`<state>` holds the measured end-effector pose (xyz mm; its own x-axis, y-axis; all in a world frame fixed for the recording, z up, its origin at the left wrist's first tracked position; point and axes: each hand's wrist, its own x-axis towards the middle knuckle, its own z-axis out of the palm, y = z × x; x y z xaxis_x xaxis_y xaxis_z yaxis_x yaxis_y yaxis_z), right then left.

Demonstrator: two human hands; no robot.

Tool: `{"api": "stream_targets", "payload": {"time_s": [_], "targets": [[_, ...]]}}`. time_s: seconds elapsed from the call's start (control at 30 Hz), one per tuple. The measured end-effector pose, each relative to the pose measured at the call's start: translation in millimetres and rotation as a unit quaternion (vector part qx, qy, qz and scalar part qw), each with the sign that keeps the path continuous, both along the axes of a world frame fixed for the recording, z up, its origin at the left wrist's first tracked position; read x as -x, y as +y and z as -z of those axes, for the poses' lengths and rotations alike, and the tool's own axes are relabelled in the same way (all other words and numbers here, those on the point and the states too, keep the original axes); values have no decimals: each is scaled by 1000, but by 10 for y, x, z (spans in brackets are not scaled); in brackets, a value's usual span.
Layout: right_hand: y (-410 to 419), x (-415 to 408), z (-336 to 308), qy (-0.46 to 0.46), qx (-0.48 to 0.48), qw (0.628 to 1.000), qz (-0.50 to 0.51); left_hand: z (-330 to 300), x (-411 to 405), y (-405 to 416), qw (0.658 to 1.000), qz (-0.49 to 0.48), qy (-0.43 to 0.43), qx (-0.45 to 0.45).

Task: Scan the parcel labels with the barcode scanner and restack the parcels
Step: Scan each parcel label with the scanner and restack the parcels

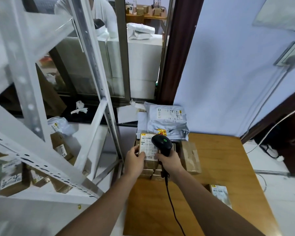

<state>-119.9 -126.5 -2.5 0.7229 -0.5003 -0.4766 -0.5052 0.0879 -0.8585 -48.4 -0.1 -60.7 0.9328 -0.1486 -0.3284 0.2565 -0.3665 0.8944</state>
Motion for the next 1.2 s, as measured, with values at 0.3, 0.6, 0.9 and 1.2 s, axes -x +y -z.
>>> {"api": "stream_targets", "payload": {"time_s": [0.3,0.6,0.9,1.2], "targets": [[-17,-53,107,-1,-33,999,-8,59,-27,29,1000,-9,-13,-19],[-16,-62,145,-7,-52,999,-15,60,-18,57,999,-1,-4,-33],[-509,685,-140,-42,-33,998,19,-407,209,170,989,11,-144,-27],[-1355,2085,-329,-64,-5,982,180,-623,1112,-553,980,172,-98,11]]}}
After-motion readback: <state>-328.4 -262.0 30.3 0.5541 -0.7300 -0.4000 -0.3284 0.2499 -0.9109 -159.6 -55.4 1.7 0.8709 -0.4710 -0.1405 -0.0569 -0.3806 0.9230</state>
